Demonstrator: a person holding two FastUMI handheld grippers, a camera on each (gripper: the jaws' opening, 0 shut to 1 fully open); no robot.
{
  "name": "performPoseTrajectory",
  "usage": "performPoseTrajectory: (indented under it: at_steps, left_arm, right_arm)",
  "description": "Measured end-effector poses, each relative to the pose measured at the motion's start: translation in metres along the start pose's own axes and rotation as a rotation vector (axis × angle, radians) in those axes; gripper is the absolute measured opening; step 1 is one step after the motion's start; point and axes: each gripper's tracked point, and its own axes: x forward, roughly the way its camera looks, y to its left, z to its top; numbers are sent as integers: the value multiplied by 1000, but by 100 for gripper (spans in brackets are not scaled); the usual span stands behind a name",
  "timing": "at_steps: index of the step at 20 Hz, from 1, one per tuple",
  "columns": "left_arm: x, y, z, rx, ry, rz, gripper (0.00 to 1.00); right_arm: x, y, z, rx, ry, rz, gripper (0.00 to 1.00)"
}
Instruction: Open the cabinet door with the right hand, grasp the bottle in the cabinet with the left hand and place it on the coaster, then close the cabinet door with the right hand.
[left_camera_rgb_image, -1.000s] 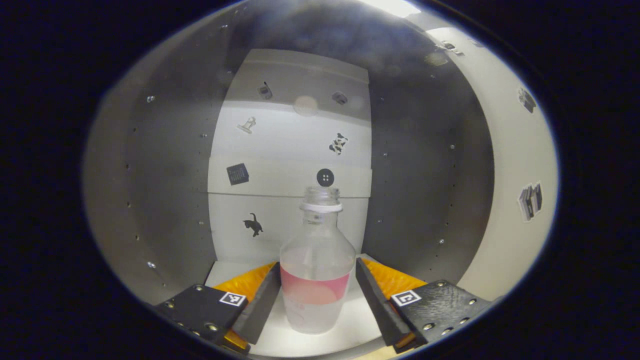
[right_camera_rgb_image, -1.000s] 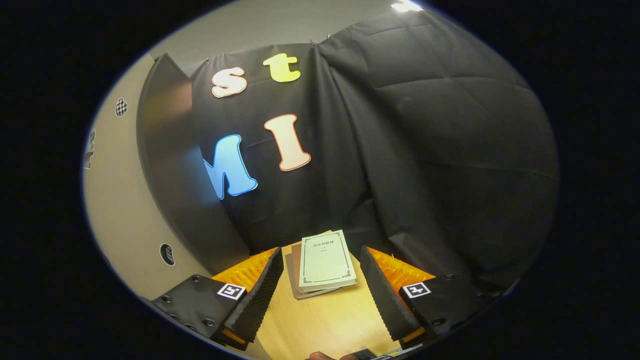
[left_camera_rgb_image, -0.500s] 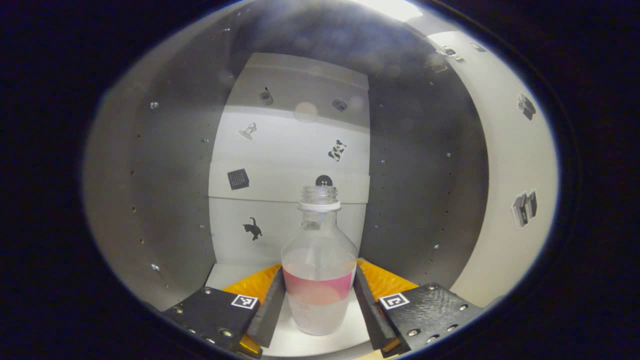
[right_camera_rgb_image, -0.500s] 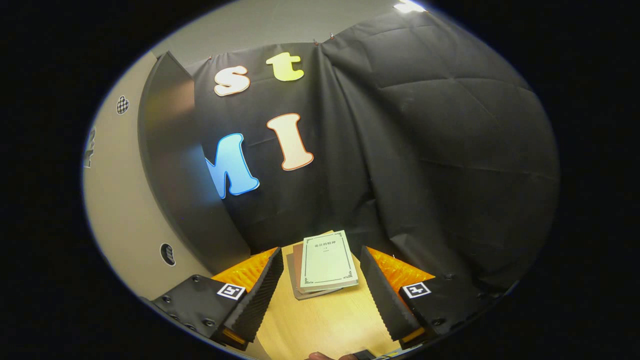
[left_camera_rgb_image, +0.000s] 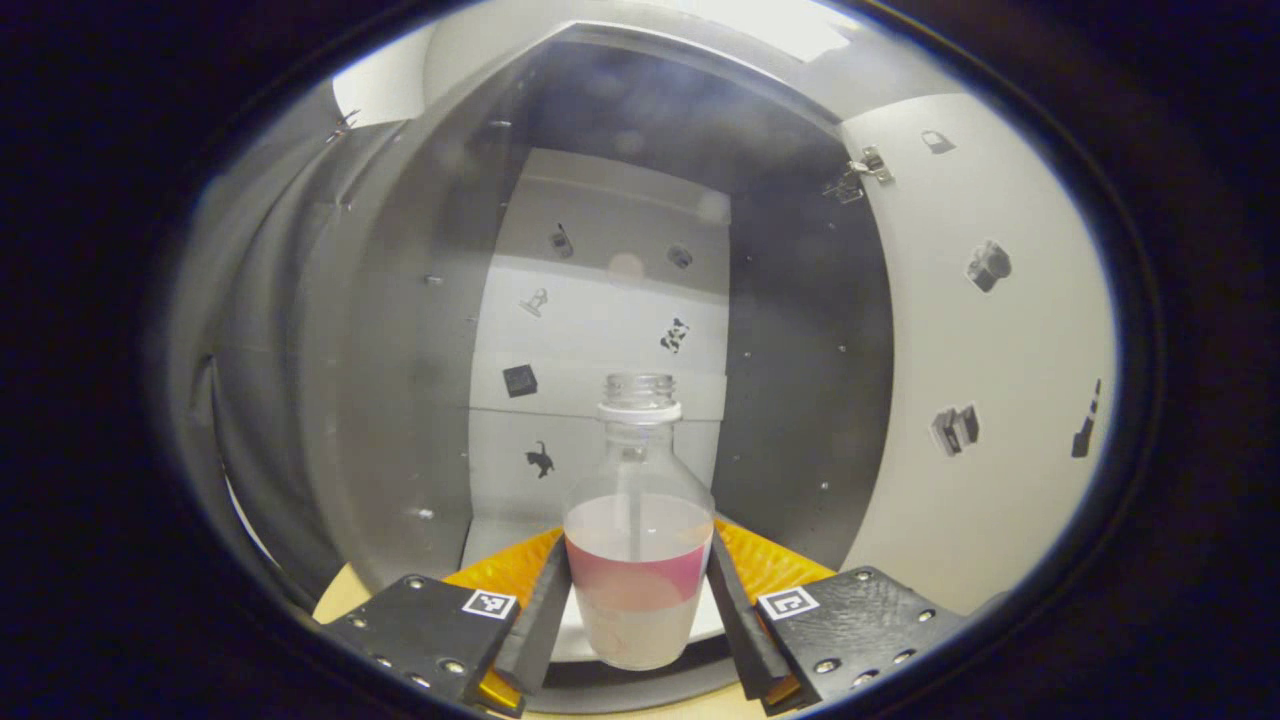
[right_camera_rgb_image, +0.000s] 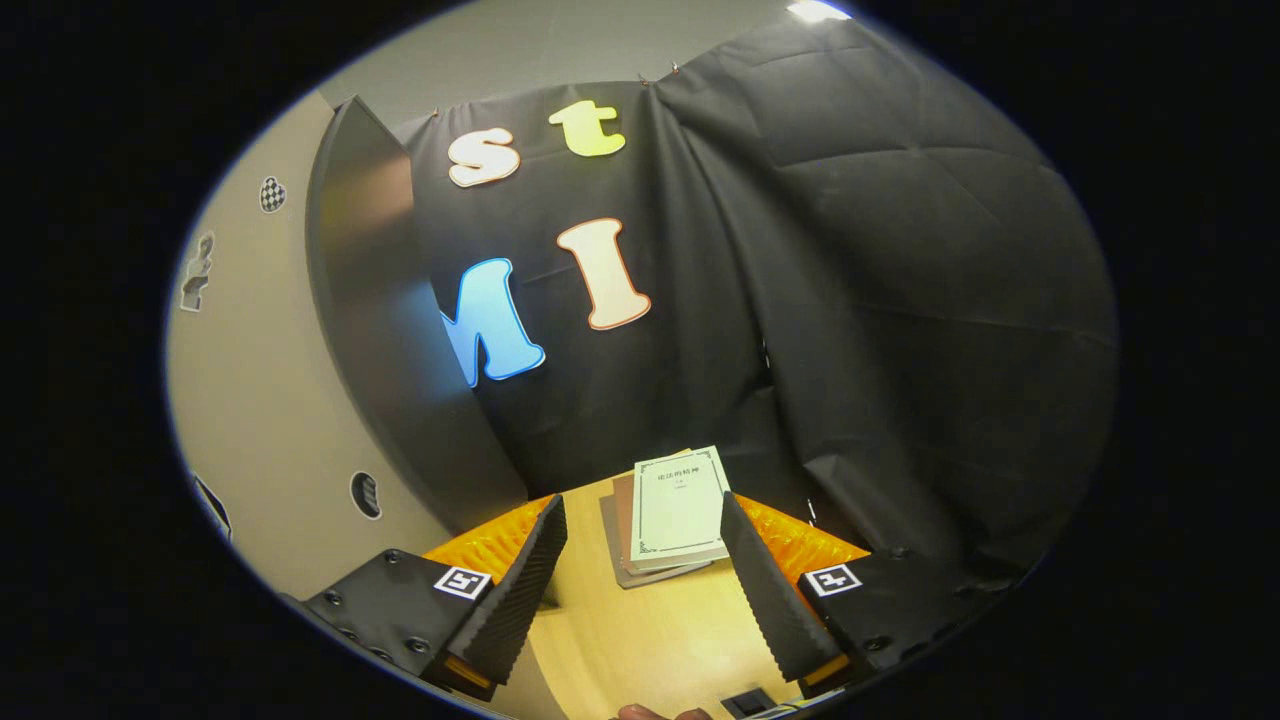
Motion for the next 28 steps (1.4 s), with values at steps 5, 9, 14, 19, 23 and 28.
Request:
performPoseTrajectory:
  at_steps: [5,9,14,19,23,28]
  left_arm:
    - [-78,23,-43,35,80,53,71]
    - [-145,37,-100,7,143,108,72]
    - [-209,72,-178,-118,157,200,71]
    - [-248,98,-239,-173,134,269,73]
    - [-266,108,-283,-114,128,293,73]
    - [-261,102,-324,33,152,308,71]
  right_arm:
    - [-13,10,-18,54,27,2,98]
    - [-25,7,-25,52,25,-32,98]
    - [-38,-18,-22,45,20,-130,98]
    - [-55,-40,-49,34,94,-223,98]
    - [-67,-49,-45,-15,86,-274,98]
    - [-81,-52,-51,-93,88,-320,98]
